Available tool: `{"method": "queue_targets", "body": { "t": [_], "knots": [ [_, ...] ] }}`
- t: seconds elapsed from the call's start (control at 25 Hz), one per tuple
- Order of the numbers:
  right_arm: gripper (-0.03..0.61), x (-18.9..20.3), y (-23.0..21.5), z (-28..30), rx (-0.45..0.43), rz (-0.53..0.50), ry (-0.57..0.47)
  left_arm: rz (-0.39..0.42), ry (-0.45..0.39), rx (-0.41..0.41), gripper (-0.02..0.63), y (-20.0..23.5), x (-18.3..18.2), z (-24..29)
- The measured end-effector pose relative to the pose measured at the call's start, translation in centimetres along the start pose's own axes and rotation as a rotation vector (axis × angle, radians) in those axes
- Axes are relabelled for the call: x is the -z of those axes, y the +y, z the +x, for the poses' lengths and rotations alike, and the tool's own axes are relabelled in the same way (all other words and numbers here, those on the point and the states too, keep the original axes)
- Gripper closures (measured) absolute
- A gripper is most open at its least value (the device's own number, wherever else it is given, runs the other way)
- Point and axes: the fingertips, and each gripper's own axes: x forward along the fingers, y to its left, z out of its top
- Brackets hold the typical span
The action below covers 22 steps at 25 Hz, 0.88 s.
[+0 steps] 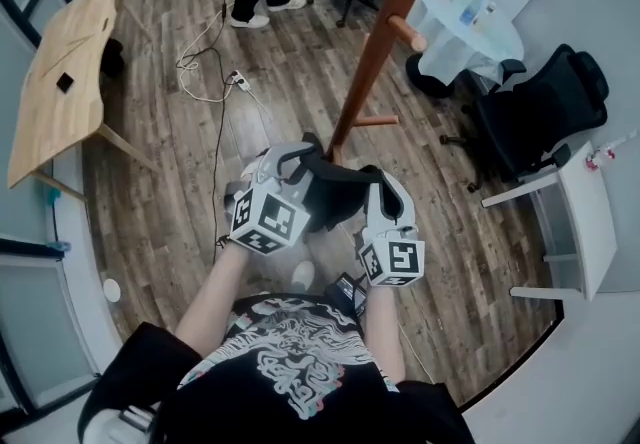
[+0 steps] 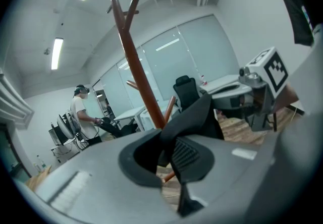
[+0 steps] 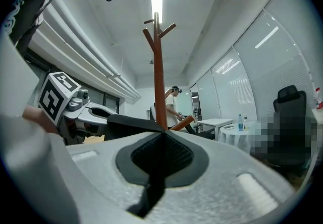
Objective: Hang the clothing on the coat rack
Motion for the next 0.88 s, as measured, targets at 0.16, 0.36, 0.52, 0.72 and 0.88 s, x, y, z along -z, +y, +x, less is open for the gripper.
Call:
{"method": "queue_targets", "body": {
  "t": [0.16, 0.36, 0.52, 0.72, 0.88],
  "knots": [
    [0.577, 0.1, -0.6, 0.6, -0.016, -0.001, 0.002, -0.006, 0.008, -0.011, 0.596, 0.2, 0.2, 0.7],
    [0.577, 0.8, -1.3, 1.5, -0.039, 0.003, 0.011, -0.018, 0.026, -0.026, 0.597, 0.3, 0.7, 1.5],
    [0.577, 1.3, -1.6, 2.5, -0.064, 0.007, 0.023, -0.033, 0.045, -0.043, 0.596, 0.6, 1.4, 2.2],
    [0.577, 1.9, -1.8, 3.6, -0.084, 0.011, 0.031, -0.046, 0.063, -0.054, 0.597, 1.2, 2.1, 2.9],
    [0.577, 2.2, -2.2, 4.1, -0.092, 0.005, 0.028, -0.046, 0.076, -0.059, 0.596, 1.5, 2.5, 3.5]
  ]
}}
